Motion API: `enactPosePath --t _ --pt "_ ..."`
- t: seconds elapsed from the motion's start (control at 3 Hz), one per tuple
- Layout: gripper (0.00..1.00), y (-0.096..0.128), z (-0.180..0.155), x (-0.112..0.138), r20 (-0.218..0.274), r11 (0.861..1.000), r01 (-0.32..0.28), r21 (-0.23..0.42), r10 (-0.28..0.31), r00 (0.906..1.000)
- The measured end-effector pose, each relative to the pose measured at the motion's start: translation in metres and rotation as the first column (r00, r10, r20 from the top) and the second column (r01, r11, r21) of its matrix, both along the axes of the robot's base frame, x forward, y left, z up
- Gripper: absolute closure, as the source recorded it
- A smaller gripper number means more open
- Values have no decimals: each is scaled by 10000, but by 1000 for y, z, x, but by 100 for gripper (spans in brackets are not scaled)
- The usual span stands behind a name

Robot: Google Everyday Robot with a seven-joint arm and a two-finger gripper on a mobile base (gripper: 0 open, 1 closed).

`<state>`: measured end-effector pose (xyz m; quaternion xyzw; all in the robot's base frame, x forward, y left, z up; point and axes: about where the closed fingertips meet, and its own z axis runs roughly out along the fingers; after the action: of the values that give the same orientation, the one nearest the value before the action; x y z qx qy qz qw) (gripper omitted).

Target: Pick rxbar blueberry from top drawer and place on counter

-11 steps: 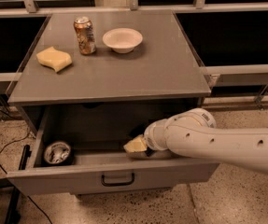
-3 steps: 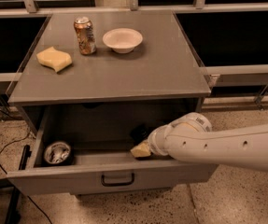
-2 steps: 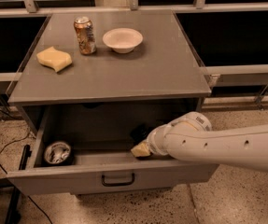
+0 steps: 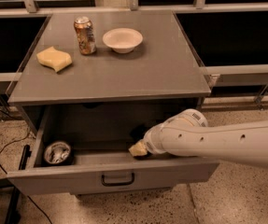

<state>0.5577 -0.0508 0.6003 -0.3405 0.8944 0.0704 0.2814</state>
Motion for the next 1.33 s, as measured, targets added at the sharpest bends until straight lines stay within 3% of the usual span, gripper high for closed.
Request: enactPosePath --t 0.67,1.0,1.33 --pt "91 1 6 1 -124 10000 33 12 -33 9999" --pt "100 1 5 0 -363 9999 101 8 -101 9993" --pt "100 1 6 -1 -304 10000 55 30 -54 9995"
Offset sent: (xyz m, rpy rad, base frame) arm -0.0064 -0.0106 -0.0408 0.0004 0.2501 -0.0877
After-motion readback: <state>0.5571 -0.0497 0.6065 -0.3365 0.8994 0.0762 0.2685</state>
